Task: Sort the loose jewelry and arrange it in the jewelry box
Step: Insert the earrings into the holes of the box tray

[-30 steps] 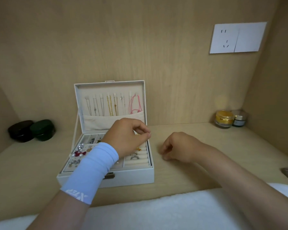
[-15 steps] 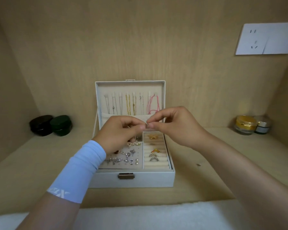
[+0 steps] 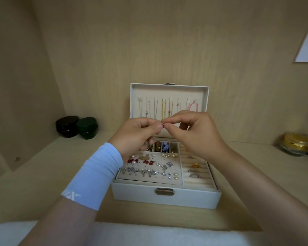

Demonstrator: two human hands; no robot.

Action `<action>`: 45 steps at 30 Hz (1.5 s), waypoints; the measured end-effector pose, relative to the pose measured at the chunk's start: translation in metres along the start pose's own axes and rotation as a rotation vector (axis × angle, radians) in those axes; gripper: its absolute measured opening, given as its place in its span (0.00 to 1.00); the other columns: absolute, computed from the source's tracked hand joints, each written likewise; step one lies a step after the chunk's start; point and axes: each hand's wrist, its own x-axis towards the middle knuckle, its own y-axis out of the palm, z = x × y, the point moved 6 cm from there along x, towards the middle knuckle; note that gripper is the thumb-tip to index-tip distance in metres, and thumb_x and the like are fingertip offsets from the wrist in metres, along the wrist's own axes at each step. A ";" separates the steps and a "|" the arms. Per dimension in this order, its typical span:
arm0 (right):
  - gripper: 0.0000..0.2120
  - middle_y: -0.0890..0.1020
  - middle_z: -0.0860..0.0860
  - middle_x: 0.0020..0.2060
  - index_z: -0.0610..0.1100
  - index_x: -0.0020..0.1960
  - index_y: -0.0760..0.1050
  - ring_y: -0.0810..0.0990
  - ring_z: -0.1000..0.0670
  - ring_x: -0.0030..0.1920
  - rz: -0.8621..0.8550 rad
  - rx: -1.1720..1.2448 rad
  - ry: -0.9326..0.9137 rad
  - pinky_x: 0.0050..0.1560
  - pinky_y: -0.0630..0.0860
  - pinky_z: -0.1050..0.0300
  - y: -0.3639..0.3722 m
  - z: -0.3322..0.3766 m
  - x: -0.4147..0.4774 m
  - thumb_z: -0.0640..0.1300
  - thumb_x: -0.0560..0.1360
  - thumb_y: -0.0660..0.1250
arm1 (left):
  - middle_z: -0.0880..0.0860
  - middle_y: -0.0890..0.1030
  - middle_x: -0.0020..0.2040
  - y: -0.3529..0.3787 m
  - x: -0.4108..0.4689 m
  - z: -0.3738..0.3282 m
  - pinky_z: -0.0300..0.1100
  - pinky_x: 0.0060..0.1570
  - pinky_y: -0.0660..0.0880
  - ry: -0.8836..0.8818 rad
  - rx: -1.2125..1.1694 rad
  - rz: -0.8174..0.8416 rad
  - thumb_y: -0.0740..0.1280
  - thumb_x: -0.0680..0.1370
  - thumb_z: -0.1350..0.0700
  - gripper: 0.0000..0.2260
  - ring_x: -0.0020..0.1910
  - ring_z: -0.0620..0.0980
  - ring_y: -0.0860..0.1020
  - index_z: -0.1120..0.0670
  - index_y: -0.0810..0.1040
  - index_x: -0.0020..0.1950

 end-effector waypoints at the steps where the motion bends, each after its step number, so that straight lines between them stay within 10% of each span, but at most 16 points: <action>1: 0.04 0.86 0.58 0.39 0.54 0.47 0.87 0.76 0.45 0.32 0.013 -0.007 0.005 0.34 0.75 0.60 0.003 0.002 0.001 0.47 0.73 0.76 | 0.47 0.77 0.28 -0.005 0.000 0.000 0.34 0.25 0.68 0.019 0.044 -0.023 0.67 0.80 0.55 0.05 0.24 0.42 0.70 0.53 0.83 0.49; 12: 0.02 0.77 0.73 0.32 0.55 0.45 0.85 0.77 0.57 0.30 0.122 -0.404 -0.101 0.32 0.67 0.70 0.016 0.004 -0.005 0.51 0.74 0.74 | 0.44 0.81 0.33 -0.019 -0.003 0.013 0.33 0.31 0.73 0.123 0.271 0.007 0.71 0.77 0.54 0.04 0.28 0.40 0.75 0.48 0.86 0.48; 23: 0.02 0.77 0.60 0.38 0.56 0.40 0.83 0.75 0.58 0.37 0.389 -0.743 -0.176 0.33 0.67 0.66 0.044 -0.005 -0.011 0.50 0.72 0.73 | 0.41 0.82 0.43 -0.031 -0.004 0.023 0.25 0.37 0.70 0.193 0.546 -0.053 0.72 0.76 0.50 0.03 0.39 0.33 0.77 0.43 0.85 0.47; 45: 0.15 0.77 0.58 0.40 0.54 0.45 0.84 0.77 0.59 0.41 0.559 -0.605 0.018 0.46 0.75 0.53 0.043 -0.009 -0.006 0.57 0.79 0.60 | 0.38 0.82 0.45 -0.028 -0.006 0.020 0.28 0.44 0.70 0.229 0.450 -0.021 0.70 0.78 0.53 0.07 0.40 0.29 0.76 0.43 0.85 0.52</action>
